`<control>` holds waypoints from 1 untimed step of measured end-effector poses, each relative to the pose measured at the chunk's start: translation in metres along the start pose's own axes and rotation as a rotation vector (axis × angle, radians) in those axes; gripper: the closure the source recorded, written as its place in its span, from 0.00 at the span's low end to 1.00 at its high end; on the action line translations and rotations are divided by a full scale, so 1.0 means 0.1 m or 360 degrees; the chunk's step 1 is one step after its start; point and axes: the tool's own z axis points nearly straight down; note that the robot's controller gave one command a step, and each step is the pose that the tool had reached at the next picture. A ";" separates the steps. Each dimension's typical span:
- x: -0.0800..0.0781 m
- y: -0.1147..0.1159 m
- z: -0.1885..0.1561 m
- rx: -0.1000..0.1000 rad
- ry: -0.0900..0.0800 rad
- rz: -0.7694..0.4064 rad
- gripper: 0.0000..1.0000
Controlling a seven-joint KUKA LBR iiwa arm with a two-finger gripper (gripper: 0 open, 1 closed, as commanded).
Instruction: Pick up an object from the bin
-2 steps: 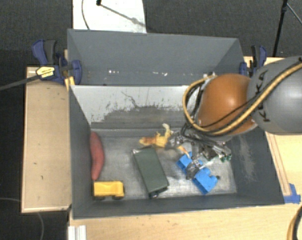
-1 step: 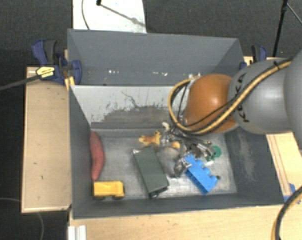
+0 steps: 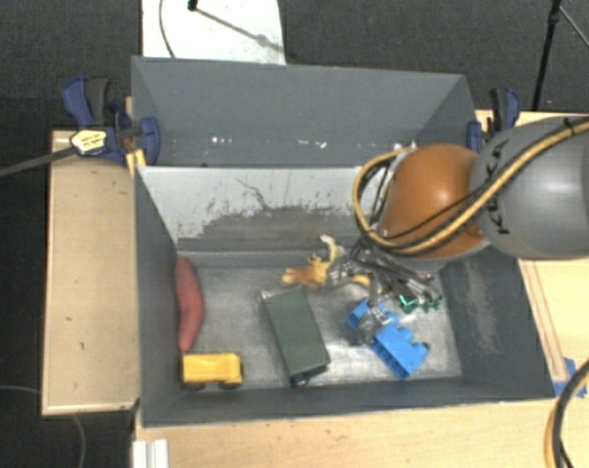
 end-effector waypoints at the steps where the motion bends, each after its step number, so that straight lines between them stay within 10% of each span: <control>1: 0.28 -0.58 0.01 0.0012 -0.0006 -0.0057 0.00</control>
Offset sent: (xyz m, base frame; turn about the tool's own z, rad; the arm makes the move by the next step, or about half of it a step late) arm 0.0290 -0.0485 0.0035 -0.0779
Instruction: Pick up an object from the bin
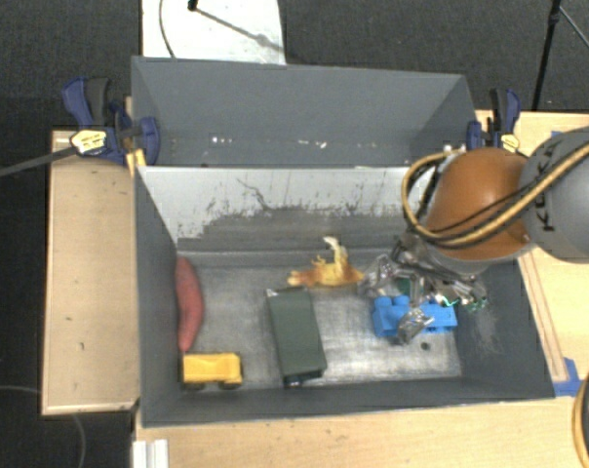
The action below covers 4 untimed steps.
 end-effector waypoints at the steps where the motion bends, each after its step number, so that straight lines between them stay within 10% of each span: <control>1: -0.36 0.01 -0.05 0.0008 0.0004 -0.0065 1.00; 2: -0.36 0.01 -0.05 0.0008 0.0004 -0.0063 1.00; 4: -0.31 0.00 -1.09 0.0007 0.0007 -0.0081 1.00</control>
Offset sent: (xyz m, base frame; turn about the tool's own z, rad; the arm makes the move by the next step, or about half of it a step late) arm 0.0000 0.0000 0.0000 0.0000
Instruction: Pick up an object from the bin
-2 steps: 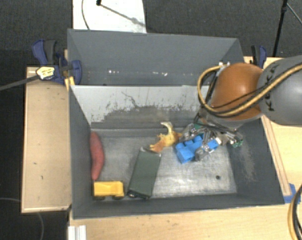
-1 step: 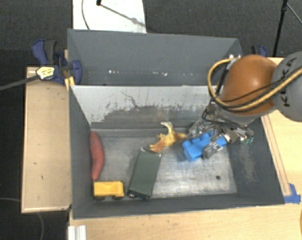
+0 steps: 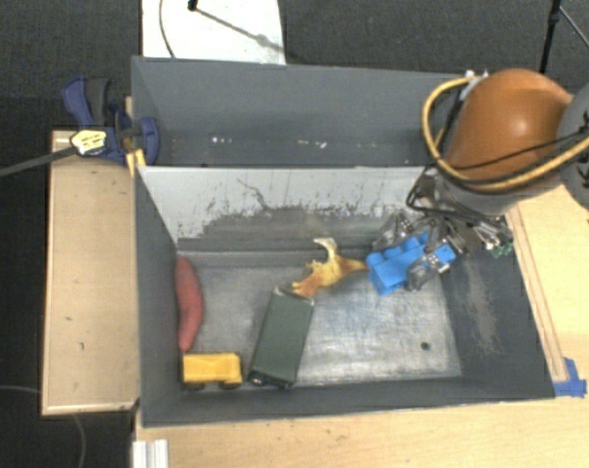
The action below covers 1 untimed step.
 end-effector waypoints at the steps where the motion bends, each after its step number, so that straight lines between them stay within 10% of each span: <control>1: -0.01 0.01 -0.15 0.0001 -0.0003 -0.0002 1.00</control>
Offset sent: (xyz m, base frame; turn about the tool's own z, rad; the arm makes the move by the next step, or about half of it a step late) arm -0.0081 -0.0043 0.0472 -0.2685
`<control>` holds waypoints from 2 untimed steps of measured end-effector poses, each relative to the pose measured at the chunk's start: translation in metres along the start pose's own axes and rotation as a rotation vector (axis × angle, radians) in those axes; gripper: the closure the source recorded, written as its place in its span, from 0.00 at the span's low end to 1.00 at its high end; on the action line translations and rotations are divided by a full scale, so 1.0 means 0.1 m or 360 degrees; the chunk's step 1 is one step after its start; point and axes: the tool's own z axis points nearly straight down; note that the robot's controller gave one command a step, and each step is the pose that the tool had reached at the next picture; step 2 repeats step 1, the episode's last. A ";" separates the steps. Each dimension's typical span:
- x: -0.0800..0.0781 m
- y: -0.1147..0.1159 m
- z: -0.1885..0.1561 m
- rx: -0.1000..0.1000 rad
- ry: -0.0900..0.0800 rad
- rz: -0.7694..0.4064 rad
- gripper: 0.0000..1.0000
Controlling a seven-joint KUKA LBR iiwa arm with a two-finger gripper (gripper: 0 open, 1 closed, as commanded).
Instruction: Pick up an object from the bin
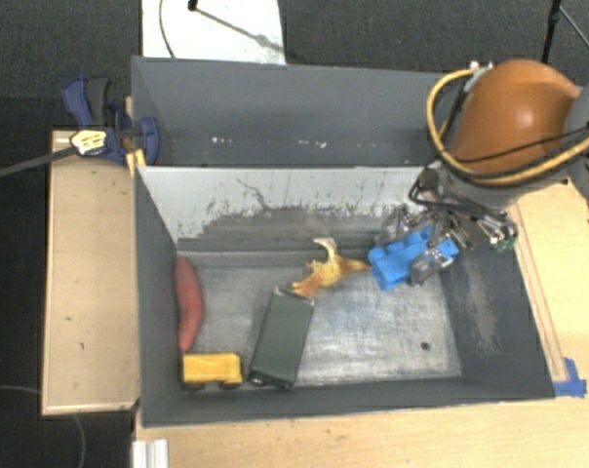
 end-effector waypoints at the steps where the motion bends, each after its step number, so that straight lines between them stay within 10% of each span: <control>1: 0.05 -0.02 -0.21 0.0005 -0.0005 -0.0153 1.00; 2: 0.05 -0.02 -0.21 0.0005 -0.0005 -0.0153 1.00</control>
Offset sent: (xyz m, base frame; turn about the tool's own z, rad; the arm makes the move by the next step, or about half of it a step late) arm -0.0068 -0.0151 0.1495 -0.0788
